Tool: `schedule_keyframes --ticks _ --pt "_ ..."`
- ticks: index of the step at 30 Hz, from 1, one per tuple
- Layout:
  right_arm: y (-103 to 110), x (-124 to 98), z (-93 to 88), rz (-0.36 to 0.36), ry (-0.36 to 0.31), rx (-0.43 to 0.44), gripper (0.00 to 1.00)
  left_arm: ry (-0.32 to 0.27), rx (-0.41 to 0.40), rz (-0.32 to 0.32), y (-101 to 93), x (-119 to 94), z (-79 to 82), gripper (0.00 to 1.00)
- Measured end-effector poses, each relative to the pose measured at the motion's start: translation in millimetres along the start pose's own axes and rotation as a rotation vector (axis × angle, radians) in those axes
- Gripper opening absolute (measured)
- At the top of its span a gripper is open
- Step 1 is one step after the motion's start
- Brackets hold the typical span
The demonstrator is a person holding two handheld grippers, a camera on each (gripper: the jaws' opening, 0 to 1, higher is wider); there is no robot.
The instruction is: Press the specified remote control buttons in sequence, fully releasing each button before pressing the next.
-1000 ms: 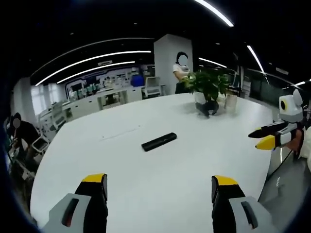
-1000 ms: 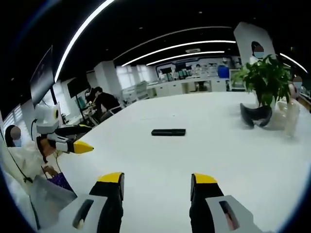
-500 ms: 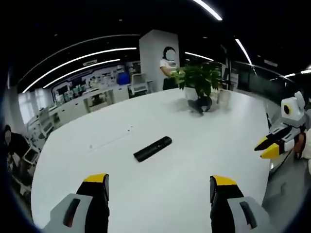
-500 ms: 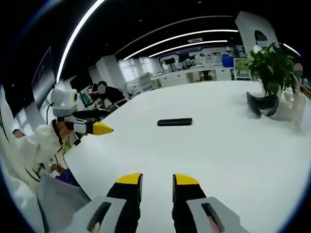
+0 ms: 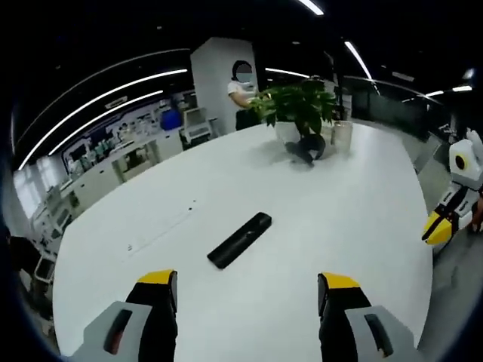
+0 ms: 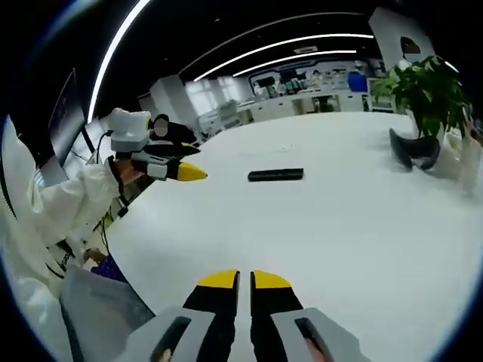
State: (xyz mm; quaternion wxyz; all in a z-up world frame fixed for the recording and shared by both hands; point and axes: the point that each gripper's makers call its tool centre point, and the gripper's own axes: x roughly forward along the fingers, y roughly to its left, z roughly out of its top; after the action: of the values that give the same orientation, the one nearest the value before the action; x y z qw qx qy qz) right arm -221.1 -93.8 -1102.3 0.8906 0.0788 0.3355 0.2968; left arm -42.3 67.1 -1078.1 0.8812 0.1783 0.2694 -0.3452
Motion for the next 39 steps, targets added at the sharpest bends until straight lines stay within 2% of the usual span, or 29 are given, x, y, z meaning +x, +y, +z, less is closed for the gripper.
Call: schedule_keyframes --ticks 3,18,23,29,33,37,39 --pt "-0.8 1.3 -1.8 0.003 0.007 0.008 0.00 0.009 -0.002 -0.023 3.7 12.7 0.2 0.76" --pt "-2.3 5.9 -15.0 0.013 0.069 0.042 0.00 0.095 0.138 -0.083 25.7 69.1 2.0 0.68" --pt "-4.1 8.2 -17.9 0.015 0.083 0.057 0.00 0.132 0.149 -0.109 29.5 87.7 -3.7 0.66" --pt "-5.3 10.9 -21.5 0.016 0.098 0.069 0.00 0.184 0.206 -0.151 33.4 108.3 -10.8 0.62" --pt "-7.2 11.1 -23.6 0.014 0.104 0.079 0.00 0.250 0.257 -0.183 35.8 119.0 -21.7 0.59" --pt "-9.3 11.2 -23.2 0.010 0.102 0.088 0.00 0.271 0.257 -0.208 35.1 127.7 -23.2 0.55" --pt "-10.2 11.6 -23.7 0.009 0.104 0.091 0.00 0.295 0.289 -0.226 34.4 132.2 -25.4 0.54"
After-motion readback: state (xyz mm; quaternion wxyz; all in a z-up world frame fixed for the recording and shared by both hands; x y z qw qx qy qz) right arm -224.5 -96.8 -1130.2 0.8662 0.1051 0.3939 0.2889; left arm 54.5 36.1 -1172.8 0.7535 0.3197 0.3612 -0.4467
